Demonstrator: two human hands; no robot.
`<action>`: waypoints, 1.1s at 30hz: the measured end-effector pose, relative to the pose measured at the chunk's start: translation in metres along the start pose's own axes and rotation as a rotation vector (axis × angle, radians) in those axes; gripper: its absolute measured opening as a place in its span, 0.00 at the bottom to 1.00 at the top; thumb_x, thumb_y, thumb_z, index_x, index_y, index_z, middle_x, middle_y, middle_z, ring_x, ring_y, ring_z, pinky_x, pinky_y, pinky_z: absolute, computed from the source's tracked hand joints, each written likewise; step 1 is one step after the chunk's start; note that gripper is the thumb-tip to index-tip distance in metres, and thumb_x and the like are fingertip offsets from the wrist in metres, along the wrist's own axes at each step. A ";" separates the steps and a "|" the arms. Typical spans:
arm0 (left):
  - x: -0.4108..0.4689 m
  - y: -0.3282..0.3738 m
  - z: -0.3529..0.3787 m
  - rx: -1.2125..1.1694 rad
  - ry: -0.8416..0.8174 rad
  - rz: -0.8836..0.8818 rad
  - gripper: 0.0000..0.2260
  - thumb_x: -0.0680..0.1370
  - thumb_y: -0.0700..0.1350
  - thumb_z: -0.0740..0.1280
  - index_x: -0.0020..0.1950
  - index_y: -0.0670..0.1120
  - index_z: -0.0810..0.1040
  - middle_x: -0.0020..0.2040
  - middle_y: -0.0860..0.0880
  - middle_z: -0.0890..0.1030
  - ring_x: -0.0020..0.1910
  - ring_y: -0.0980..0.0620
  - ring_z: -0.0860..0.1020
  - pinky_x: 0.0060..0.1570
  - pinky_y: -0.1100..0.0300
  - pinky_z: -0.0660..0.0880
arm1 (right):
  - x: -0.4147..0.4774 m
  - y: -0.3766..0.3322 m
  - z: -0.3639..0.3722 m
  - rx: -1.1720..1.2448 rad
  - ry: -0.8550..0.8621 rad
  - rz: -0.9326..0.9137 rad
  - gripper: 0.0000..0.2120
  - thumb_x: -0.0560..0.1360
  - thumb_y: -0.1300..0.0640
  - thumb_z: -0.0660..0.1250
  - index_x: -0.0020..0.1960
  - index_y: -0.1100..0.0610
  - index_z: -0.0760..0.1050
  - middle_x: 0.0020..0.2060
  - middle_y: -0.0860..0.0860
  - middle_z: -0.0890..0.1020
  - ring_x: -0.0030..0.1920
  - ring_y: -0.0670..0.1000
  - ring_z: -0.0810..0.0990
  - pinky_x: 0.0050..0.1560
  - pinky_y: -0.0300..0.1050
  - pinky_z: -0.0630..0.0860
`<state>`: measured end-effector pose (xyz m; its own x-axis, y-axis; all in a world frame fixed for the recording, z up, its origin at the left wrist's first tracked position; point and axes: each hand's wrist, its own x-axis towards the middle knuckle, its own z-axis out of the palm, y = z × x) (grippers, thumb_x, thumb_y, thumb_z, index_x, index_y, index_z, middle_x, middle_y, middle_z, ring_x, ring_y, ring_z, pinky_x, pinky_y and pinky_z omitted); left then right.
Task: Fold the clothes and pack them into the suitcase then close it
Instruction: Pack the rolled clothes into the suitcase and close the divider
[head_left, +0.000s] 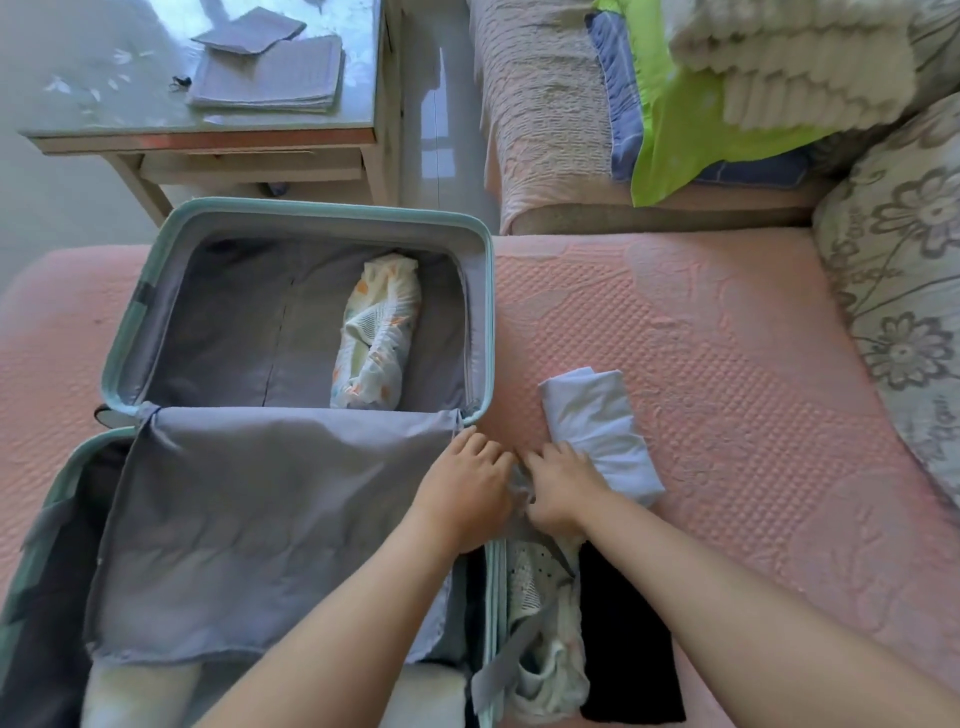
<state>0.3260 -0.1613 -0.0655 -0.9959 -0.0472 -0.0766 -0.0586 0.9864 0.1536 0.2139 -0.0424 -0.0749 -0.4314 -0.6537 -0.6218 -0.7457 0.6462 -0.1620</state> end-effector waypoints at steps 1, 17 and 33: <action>0.001 0.000 0.000 0.009 -0.004 -0.004 0.21 0.73 0.54 0.54 0.49 0.44 0.82 0.43 0.47 0.82 0.44 0.44 0.78 0.61 0.51 0.69 | 0.002 0.000 -0.004 -0.055 -0.004 0.001 0.28 0.75 0.43 0.66 0.70 0.53 0.66 0.66 0.56 0.71 0.68 0.59 0.66 0.69 0.53 0.63; 0.055 0.059 -0.077 -0.959 0.001 -0.513 0.14 0.72 0.49 0.70 0.55 0.56 0.73 0.45 0.57 0.81 0.47 0.55 0.81 0.42 0.60 0.75 | -0.065 0.057 -0.116 0.731 0.344 -0.033 0.22 0.67 0.60 0.72 0.59 0.46 0.78 0.50 0.42 0.79 0.52 0.43 0.78 0.52 0.40 0.75; 0.086 -0.055 -0.146 -1.404 0.406 -0.720 0.20 0.75 0.49 0.75 0.64 0.48 0.72 0.52 0.49 0.83 0.50 0.53 0.82 0.49 0.58 0.80 | -0.008 0.006 -0.150 1.073 0.389 0.057 0.31 0.69 0.48 0.70 0.69 0.37 0.66 0.59 0.43 0.81 0.61 0.50 0.79 0.64 0.53 0.74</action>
<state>0.2332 -0.2428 0.0635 -0.6747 -0.6696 -0.3106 -0.2802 -0.1569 0.9470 0.1370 -0.0923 0.0436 -0.7179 -0.5697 -0.4001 0.0173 0.5600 -0.8283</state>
